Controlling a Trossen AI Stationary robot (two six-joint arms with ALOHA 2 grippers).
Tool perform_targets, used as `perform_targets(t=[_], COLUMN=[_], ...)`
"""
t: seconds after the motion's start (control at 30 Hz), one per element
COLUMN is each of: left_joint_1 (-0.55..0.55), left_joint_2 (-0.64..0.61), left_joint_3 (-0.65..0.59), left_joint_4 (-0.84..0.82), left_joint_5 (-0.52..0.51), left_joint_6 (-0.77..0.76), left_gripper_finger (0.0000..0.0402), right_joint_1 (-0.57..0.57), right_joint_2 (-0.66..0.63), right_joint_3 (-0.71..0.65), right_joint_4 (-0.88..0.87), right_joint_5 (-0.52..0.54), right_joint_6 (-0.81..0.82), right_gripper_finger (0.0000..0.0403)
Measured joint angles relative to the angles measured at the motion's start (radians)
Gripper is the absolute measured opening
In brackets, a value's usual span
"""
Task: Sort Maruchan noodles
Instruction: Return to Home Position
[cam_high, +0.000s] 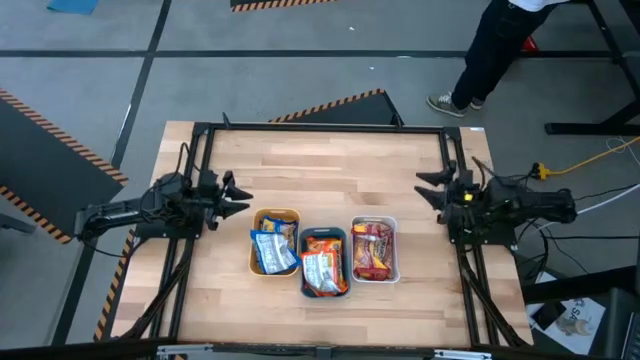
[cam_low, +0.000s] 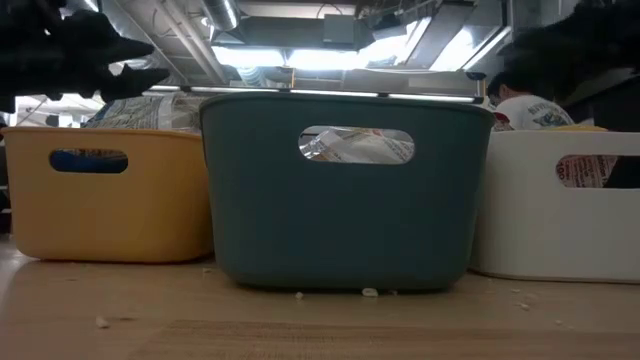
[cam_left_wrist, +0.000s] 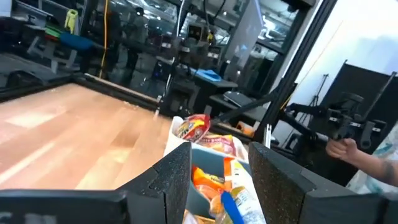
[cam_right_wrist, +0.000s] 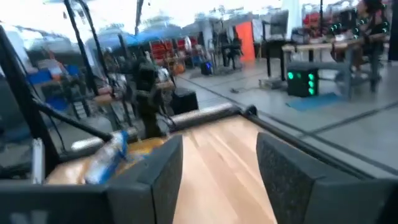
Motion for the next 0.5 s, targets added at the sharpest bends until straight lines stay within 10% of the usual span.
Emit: perform_targets(t=[0.5], left_joint_1=[-0.146], left_joint_2=[0.003], left_joint_3=[0.0], left_joint_4=[-0.041], left_joint_5=[-0.157], left_joint_6=[0.003], left_gripper_finger=[0.0156], right_joint_1=[0.0], right_joint_2=[0.071], right_joint_3=[-0.227], right_joint_4=[0.21], right_joint_5=[-0.026], right_joint_6=[-0.13], right_gripper_finger=[0.0191])
